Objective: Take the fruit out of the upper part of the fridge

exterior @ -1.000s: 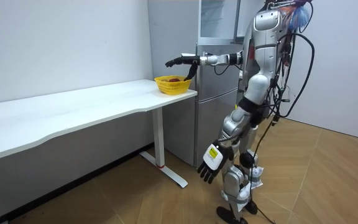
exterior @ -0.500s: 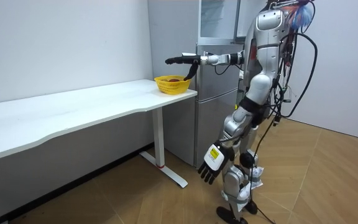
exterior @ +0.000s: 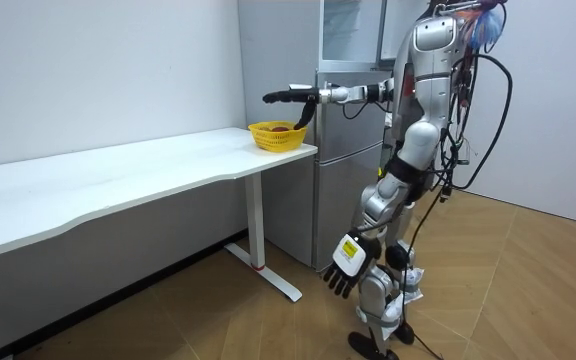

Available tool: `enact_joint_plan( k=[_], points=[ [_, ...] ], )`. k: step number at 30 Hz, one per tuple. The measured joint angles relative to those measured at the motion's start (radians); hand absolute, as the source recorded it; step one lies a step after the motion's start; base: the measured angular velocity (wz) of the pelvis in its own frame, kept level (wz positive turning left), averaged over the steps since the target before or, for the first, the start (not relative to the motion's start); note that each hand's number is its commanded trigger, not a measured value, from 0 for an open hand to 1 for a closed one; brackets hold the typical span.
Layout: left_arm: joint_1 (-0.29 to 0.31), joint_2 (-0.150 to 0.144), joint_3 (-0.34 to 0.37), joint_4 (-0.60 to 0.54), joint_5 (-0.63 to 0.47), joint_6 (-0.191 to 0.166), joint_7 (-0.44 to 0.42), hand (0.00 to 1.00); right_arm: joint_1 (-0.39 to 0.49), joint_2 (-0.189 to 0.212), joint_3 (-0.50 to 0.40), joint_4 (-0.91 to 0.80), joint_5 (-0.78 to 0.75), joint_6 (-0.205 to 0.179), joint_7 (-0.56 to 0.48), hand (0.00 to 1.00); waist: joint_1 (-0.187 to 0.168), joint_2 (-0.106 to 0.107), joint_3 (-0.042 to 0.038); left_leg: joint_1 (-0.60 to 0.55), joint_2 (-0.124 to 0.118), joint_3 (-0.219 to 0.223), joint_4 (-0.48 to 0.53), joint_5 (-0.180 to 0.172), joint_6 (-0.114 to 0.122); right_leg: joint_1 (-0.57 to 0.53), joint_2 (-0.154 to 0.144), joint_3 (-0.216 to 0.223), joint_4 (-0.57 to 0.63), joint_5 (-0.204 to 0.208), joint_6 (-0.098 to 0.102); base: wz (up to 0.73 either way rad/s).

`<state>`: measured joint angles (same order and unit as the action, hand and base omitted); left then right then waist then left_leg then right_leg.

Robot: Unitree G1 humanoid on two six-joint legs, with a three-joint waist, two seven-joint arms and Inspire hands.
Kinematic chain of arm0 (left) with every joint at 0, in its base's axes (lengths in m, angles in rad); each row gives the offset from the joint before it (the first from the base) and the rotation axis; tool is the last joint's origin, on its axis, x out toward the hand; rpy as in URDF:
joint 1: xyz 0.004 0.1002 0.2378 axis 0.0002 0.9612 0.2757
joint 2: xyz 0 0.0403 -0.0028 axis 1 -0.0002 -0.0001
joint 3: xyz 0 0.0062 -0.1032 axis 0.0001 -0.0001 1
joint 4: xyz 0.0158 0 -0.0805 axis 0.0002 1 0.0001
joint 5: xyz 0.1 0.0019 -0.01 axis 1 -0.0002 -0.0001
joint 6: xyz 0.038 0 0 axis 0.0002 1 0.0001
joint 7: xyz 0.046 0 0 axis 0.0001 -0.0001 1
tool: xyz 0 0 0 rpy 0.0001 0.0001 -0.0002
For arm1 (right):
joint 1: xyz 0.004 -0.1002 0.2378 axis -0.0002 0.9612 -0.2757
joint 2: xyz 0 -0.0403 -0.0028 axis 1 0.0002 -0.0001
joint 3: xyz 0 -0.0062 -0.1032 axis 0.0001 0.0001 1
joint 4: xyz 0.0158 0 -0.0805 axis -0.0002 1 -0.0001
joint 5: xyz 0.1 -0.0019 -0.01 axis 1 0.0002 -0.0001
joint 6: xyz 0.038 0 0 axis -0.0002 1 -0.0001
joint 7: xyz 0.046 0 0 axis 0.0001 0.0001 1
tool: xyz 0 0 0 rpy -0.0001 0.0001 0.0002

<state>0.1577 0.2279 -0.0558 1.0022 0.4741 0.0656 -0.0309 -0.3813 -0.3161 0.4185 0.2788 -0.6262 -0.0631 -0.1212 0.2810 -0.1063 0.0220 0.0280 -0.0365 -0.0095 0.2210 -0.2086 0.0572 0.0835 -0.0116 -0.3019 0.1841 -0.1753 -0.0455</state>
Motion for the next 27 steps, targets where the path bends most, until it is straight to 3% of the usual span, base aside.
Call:
enact_joint_plan(
  k=[6, 11, 14, 19, 21, 27],
  points=[
    [0.000, -0.002, -0.007, -0.019, -0.001, 0.000, 0.016, 0.00, 0.000, 0.000, 0.000, 0.001, 0.039, 0.000, -0.002, 0.00, -0.007, 0.004, 0.0022, -0.009, -0.001, 0.000, 0.002, 0.000, 0.000, -0.007, 0.000, 0.000, -0.001, 0.000, 0.000, 0.00],
    [-0.004, -0.002, -0.009, -0.031, -0.001, 0.000, 0.029, 0.00, 0.000, 0.000, 0.000, -0.014, 0.038, 0.000, 0.002, 0.00, -0.011, 0.003, -0.0074, -0.015, -0.001, 0.002, 0.002, 0.001, 0.001, -0.015, -0.001, 0.002, 0.000, 0.000, 0.000, 0.00],
    [-0.004, -0.002, -0.009, -0.031, -0.001, -0.001, 0.029, 0.00, 0.000, 0.000, 0.001, -0.028, 0.039, -0.001, 0.002, 0.00, -0.018, 0.014, -0.0130, -0.009, -0.001, 0.003, 0.003, 0.001, 0.001, -0.013, -0.001, 0.004, 0.000, 0.000, 0.000, 0.00],
    [0.001, -0.004, -0.011, -0.030, -0.001, 0.000, 0.041, 0.00, 0.001, 0.002, -0.001, -0.090, 0.032, -0.001, 0.001, 0.00, -0.044, 0.034, -0.0119, 0.000, -0.001, 0.003, -0.004, 0.001, 0.002, -0.002, 0.000, 0.004, 0.000, 0.000, 0.000, 0.00],
    [0.005, -0.005, -0.011, -0.030, -0.001, 0.000, 0.041, 0.00, 0.001, 0.003, -0.002, -0.109, 0.032, -0.002, 0.001, 0.00, -0.057, 0.041, -0.0187, 0.001, 0.000, 0.005, -0.004, 0.001, 0.002, -0.001, 0.000, 0.004, 0.000, 0.000, 0.000, 0.00],
    [0.000, -0.007, -0.021, -0.017, -0.004, -0.003, 0.054, 0.00, 0.001, 0.004, -0.003, -0.130, 0.035, -0.005, 0.002, 0.00, -0.077, 0.039, -0.0210, 0.003, 0.004, 0.025, -0.001, 0.002, 0.001, -0.003, 0.002, 0.020, 0.002, 0.000, 0.000, -0.06]
  ],
)
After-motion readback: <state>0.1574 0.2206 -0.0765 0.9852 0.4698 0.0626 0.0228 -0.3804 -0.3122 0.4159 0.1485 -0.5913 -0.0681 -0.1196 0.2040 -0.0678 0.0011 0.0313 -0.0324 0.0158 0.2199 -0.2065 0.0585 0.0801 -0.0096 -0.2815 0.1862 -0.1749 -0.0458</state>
